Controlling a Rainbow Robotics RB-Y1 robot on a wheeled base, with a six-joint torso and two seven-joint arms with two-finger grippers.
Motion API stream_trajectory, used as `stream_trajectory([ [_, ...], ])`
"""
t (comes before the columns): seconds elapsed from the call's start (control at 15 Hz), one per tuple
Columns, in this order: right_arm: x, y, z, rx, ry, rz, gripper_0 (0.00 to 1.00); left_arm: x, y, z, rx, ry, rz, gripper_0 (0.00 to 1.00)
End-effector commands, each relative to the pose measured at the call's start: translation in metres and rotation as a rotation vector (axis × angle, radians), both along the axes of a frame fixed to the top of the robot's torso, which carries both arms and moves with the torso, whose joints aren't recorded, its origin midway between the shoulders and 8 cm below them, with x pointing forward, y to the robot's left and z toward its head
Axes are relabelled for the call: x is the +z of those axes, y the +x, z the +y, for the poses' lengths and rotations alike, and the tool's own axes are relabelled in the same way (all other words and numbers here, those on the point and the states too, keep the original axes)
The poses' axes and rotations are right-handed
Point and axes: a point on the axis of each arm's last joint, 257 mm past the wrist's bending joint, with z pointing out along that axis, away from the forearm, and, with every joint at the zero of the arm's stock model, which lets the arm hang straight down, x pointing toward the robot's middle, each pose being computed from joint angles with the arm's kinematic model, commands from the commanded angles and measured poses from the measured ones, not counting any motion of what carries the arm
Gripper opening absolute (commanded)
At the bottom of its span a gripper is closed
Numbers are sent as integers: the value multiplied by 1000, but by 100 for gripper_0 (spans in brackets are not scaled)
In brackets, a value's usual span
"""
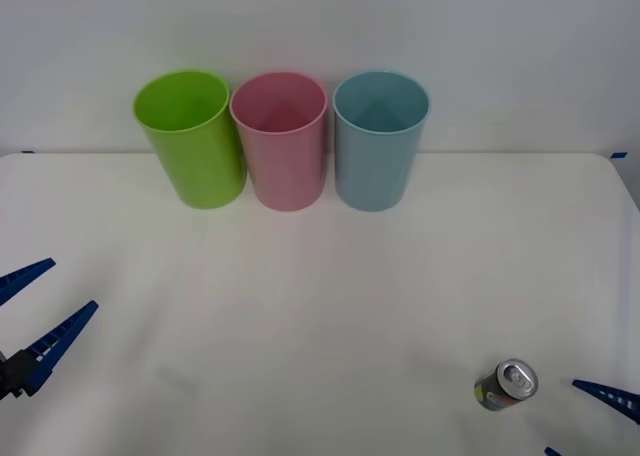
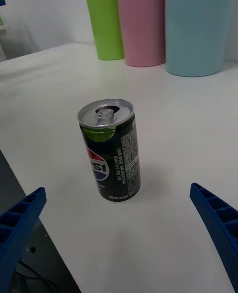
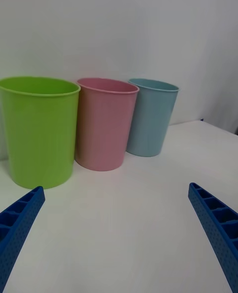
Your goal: Grasp the object on the table and drop it into the matching bin: aluminum can to the light blue bin, PET bottle to the pink bin.
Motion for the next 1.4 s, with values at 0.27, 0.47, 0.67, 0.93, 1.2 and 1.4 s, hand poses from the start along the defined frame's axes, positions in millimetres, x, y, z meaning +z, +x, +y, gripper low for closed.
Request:
stream_trajectory([
  [0.27,-16,23,28,-27,11,-18,100,0,0,0,0,0,0,100],
  [0.47,-22,34,45,-29,15,-29,100,0,0,0,0,0,0,100],
  [0.67,-23,42,59,-27,22,-49,100,0,0,0,0,0,0,100],
  [0.93,-26,52,76,-22,25,-59,100,0,0,0,0,0,0,100],
  [1.2,-25,59,89,-15,36,-74,100,0,0,0,0,0,0,100],
  [1.4,-26,62,92,-16,33,-74,100,0,0,0,0,0,0,100],
])
